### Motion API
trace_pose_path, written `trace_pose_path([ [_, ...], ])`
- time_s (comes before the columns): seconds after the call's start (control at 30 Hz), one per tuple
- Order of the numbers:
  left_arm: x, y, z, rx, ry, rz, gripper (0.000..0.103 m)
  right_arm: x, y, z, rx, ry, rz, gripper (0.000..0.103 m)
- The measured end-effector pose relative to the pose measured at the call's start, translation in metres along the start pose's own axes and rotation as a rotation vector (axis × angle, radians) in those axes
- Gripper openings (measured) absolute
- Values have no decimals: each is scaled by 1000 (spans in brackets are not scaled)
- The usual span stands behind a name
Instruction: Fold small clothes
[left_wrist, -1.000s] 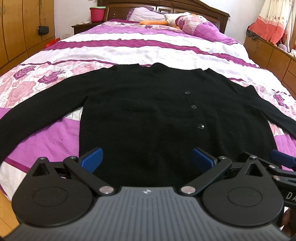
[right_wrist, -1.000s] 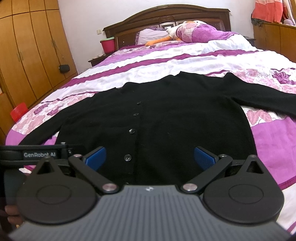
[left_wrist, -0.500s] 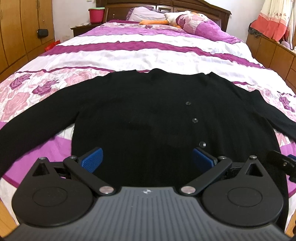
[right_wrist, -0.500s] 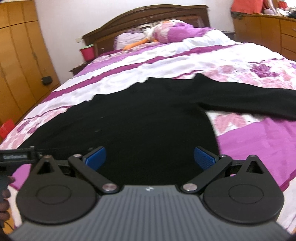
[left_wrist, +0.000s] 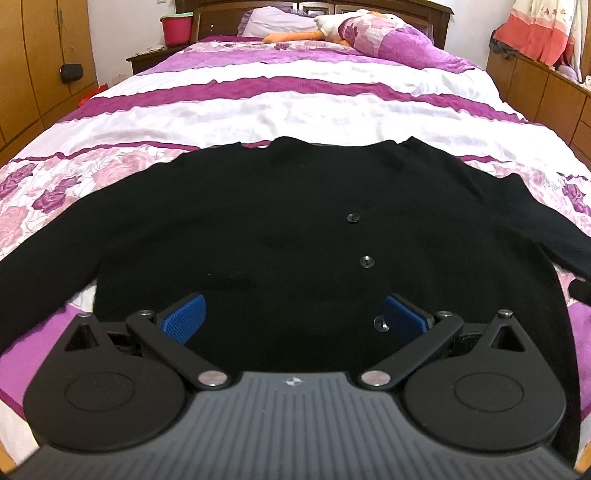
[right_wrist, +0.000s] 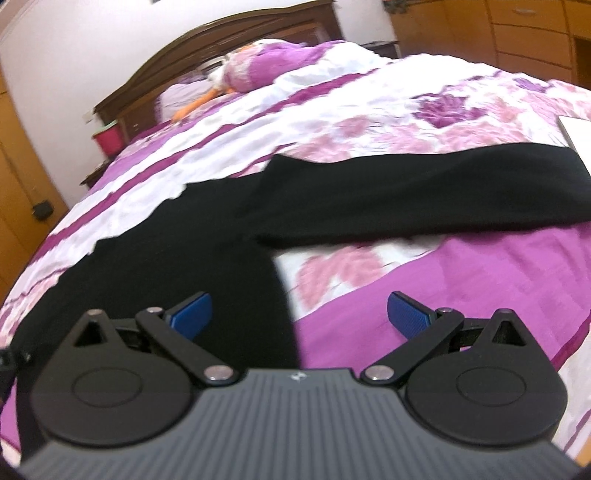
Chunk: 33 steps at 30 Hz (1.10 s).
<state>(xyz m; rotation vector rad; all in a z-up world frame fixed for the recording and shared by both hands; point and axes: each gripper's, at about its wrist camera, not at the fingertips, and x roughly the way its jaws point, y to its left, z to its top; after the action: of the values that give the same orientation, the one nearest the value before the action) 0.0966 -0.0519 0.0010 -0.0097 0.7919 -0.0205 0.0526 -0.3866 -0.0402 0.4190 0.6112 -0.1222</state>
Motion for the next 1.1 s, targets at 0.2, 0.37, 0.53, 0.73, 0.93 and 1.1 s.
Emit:
trace_pose_path([
  [0.2, 21, -5, 2, 5, 26, 17, 103, 15, -29, 12, 60, -13, -55, 103],
  [0.37, 40, -7, 1, 6, 57, 36, 103, 28, -45, 18, 69, -26, -93, 103],
  [0.53, 52, -6, 1, -4, 72, 42, 103, 38, -62, 29, 123, -35, -74, 103],
  [0.73, 58, -7, 1, -5, 78, 42, 103, 53, -82, 39, 182, -47, -22, 103],
  [0.93, 61, -7, 0, 0, 79, 41, 103, 69, -85, 45, 147, -71, -25, 103],
  [1.1, 62, -7, 0, 2, 78, 42, 103, 75, -87, 51, 148, -83, -19, 103],
])
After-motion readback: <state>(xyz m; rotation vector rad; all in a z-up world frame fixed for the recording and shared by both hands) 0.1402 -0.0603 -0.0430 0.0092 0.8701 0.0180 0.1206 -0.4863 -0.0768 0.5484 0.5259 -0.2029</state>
